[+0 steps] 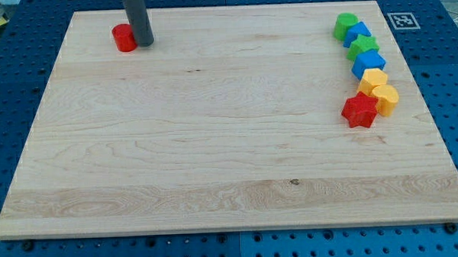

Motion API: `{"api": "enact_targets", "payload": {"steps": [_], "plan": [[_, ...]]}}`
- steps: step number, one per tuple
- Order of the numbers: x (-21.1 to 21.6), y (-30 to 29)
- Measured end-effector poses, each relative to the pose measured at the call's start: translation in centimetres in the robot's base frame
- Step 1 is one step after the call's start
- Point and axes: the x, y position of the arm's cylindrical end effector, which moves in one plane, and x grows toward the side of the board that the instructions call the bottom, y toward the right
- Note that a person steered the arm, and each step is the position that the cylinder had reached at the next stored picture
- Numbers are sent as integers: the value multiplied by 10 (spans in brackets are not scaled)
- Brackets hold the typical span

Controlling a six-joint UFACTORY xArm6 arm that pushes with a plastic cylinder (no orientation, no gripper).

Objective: Move red circle towards top left

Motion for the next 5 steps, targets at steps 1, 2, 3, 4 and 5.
{"api": "enact_targets", "payload": {"steps": [1, 2, 3, 4, 5], "plan": [[18, 0], [23, -8], [15, -16], [0, -16], [-4, -17]]}}
